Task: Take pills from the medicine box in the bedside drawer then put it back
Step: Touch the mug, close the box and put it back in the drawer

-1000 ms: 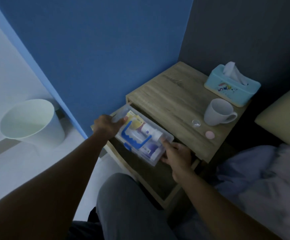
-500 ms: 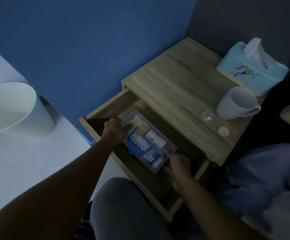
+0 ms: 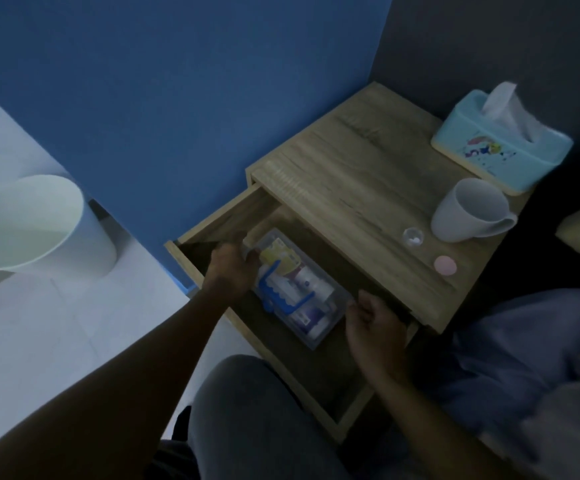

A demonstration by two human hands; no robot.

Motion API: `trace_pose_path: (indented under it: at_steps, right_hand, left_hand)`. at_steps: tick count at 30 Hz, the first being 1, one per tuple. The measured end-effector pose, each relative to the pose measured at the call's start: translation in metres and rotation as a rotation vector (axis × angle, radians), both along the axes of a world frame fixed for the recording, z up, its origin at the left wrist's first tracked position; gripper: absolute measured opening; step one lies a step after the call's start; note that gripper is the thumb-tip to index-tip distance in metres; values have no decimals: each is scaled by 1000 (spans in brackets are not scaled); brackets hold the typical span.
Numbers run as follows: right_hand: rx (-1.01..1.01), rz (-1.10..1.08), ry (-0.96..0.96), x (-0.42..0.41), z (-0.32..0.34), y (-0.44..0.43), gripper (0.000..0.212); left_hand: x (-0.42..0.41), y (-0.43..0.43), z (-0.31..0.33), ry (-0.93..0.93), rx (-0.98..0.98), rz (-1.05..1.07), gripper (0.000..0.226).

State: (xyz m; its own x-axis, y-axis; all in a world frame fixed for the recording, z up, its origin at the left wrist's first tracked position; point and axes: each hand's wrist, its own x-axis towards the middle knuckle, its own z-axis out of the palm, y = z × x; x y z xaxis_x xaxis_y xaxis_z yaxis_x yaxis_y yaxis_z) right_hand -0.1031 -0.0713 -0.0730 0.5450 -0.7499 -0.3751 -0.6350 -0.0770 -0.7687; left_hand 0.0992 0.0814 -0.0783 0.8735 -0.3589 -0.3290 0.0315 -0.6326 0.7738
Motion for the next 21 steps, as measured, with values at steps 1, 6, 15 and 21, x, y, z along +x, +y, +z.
trace_pose_path:
  at_steps: [1, 6, 15, 21]
  right_hand:
    - [-27, 61, -19, -1, 6, -2, 39]
    - [-341, 346, -46, 1, 32, -21, 36]
    - [-698, 677, -6, 18, 31, -54, 52]
    - [-1027, 917, 115, 31, 22, -85, 55]
  left_hand:
    - [-2, 4, 4, -52, 17, -30, 7]
    - [-17, 36, 13, -361, 164, -91, 52]
    - [-45, 83, -8, -135, -114, 65, 119]
    - [-64, 75, -28, 165, -283, 32, 128]
